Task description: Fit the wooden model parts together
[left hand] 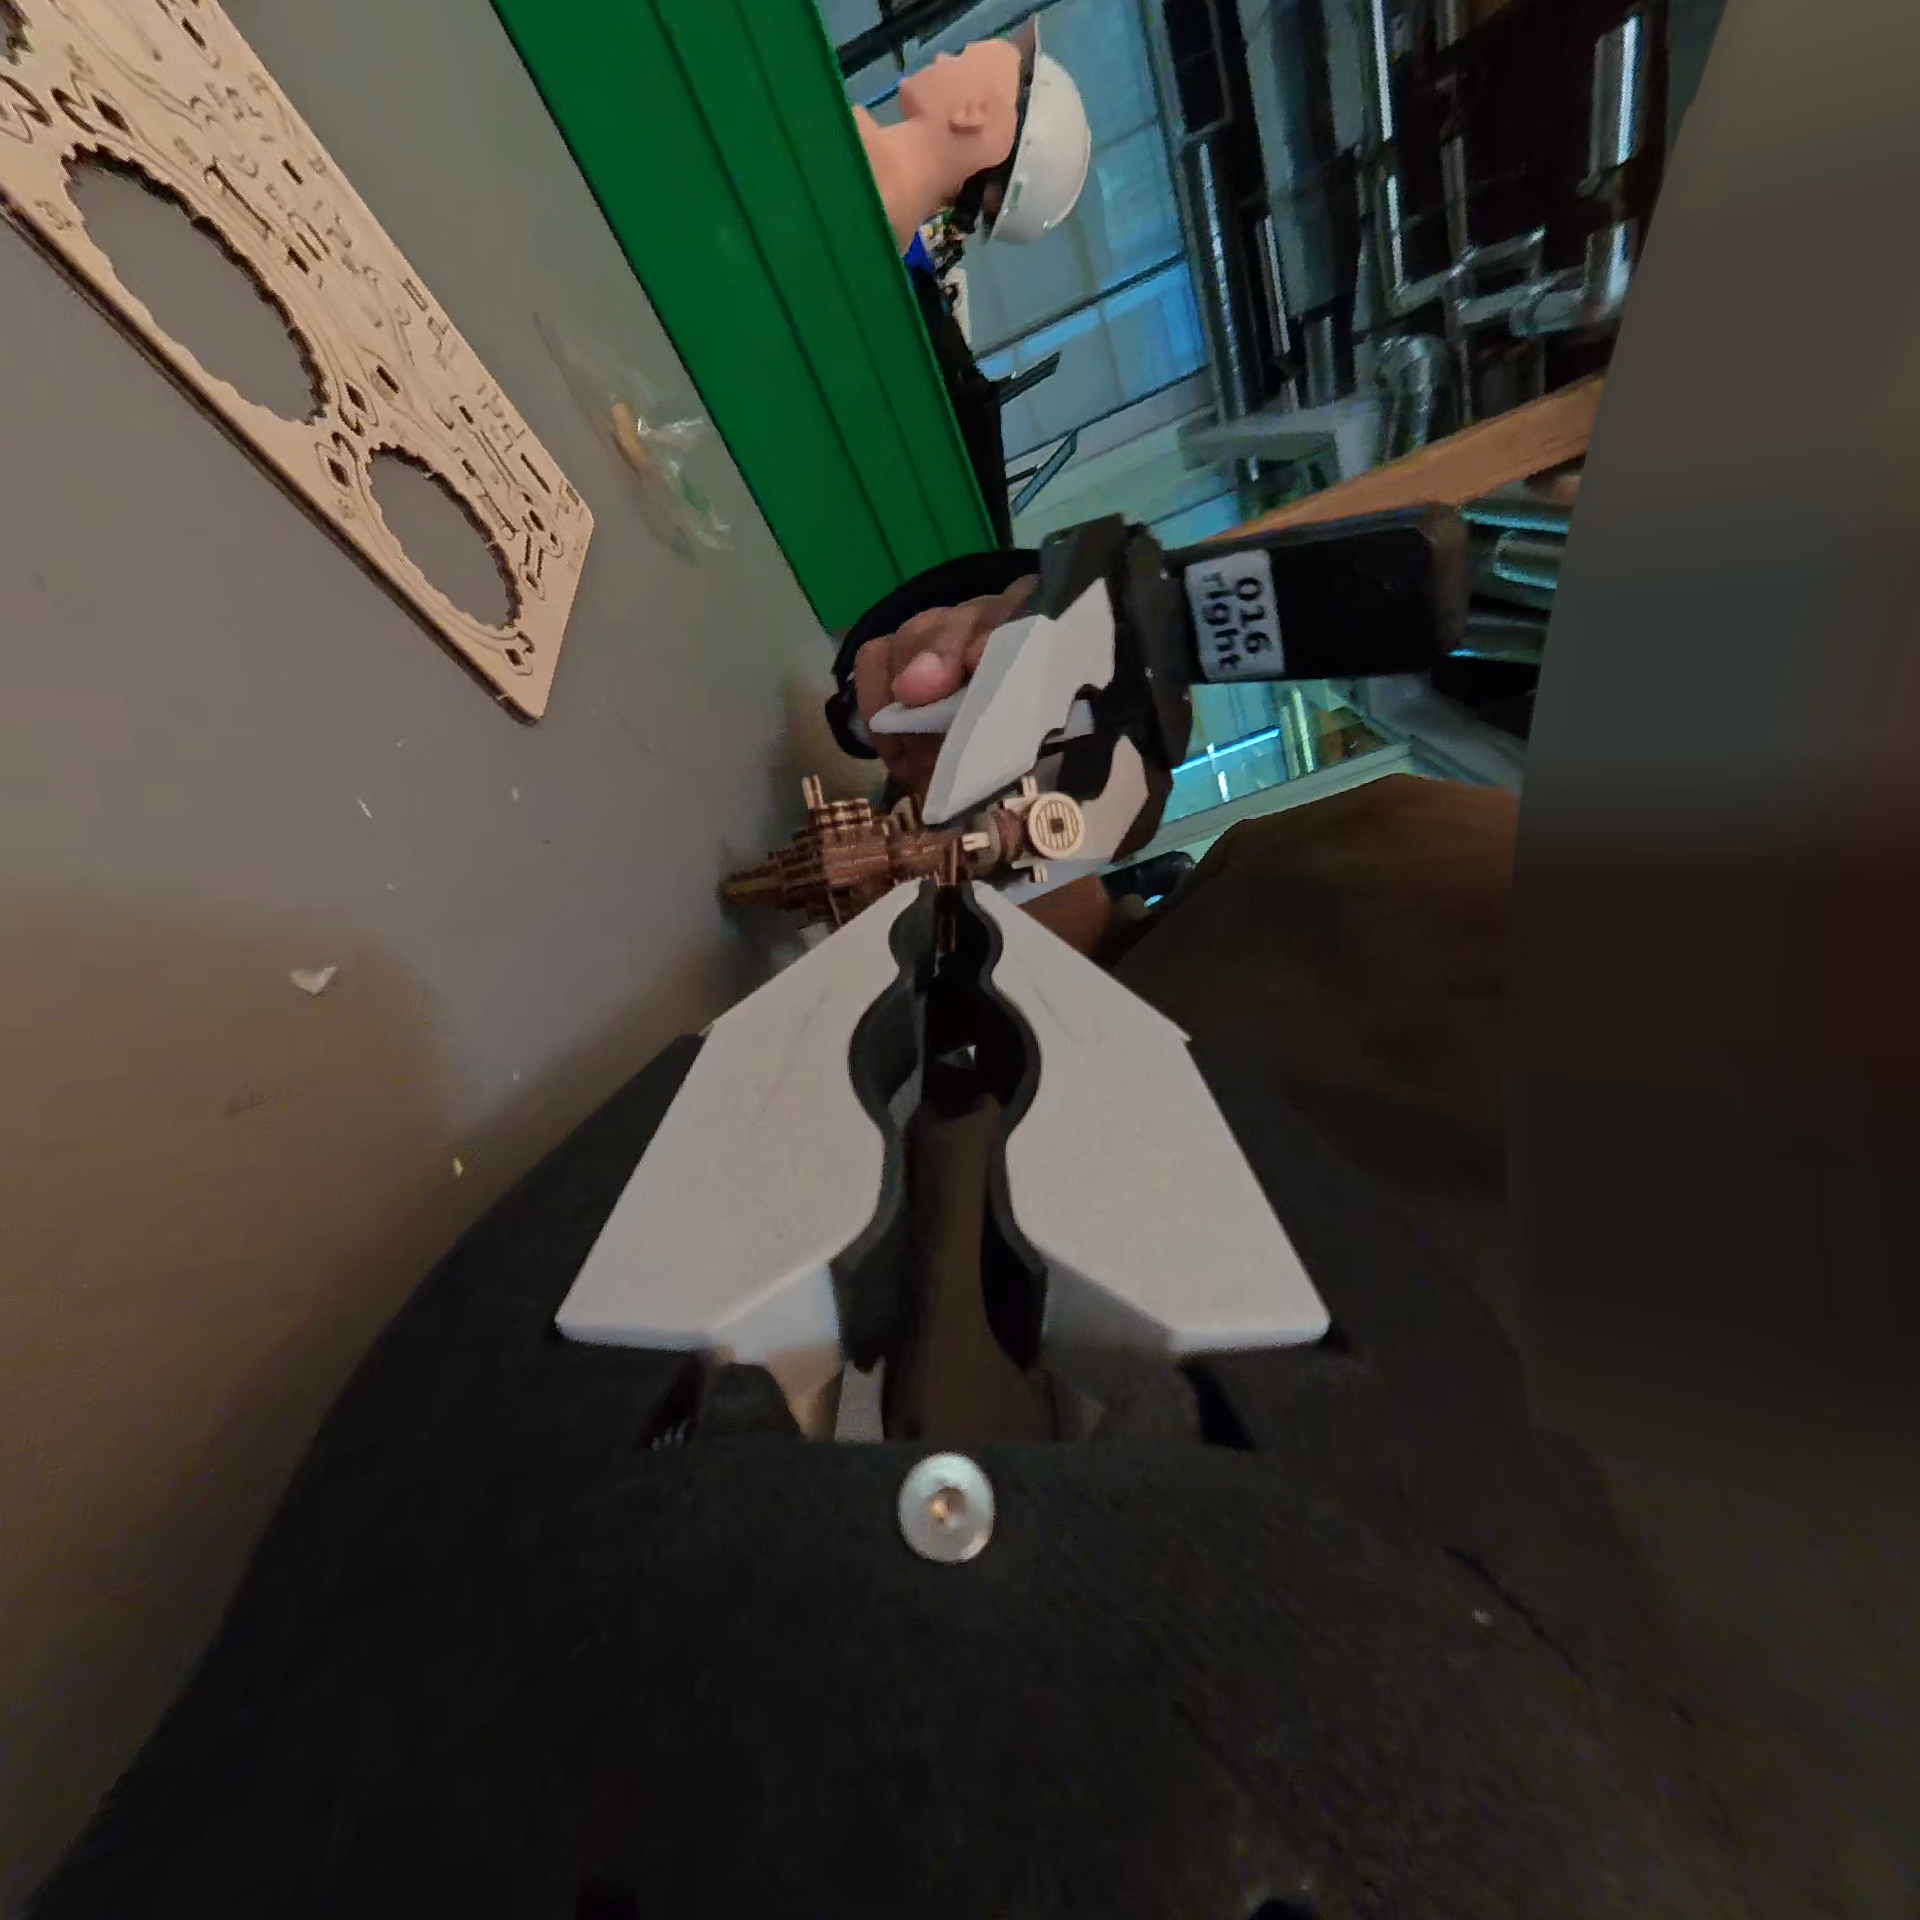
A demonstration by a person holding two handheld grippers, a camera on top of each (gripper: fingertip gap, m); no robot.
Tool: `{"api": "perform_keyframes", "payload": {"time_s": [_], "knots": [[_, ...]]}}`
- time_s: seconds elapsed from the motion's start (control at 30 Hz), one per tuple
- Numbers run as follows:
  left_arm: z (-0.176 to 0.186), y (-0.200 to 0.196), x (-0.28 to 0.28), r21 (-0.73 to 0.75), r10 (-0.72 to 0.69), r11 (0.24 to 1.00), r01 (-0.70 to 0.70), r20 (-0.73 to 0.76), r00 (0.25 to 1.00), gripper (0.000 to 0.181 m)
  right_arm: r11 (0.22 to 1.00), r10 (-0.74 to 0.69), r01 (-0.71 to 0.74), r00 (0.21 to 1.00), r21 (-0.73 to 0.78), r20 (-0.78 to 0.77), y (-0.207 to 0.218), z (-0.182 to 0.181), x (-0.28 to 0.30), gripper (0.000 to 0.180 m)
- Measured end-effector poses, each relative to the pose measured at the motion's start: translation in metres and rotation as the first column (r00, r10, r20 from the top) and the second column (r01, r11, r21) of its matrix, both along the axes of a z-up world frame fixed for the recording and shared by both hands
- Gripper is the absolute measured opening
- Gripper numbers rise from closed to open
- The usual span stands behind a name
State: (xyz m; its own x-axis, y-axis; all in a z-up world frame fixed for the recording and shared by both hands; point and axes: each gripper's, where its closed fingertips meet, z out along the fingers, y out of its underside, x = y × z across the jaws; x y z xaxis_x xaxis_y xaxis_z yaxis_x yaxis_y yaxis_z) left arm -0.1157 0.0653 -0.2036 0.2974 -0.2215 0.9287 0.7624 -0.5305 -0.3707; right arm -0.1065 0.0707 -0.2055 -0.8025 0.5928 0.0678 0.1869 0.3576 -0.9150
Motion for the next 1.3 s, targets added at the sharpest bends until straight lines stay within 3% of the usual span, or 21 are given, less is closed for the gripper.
{"api": "perform_keyframes", "payload": {"time_s": [0.83, 1.3], "knots": [[-0.009, -0.003, 0.010, -0.038, -0.062, 0.997, 0.060, -0.048, 0.997, 0.000, 0.972, 0.031, -0.016, 0.998, 0.235, -0.060, -0.014, -0.014, 0.005, 0.015], [-0.015, -0.004, 0.010, -0.065, -0.067, 0.996, 0.062, -0.075, 0.995, 0.000, 0.974, -0.009, -0.002, 0.999, 0.224, 0.049, -0.012, -0.027, 0.005, 0.029]]}}
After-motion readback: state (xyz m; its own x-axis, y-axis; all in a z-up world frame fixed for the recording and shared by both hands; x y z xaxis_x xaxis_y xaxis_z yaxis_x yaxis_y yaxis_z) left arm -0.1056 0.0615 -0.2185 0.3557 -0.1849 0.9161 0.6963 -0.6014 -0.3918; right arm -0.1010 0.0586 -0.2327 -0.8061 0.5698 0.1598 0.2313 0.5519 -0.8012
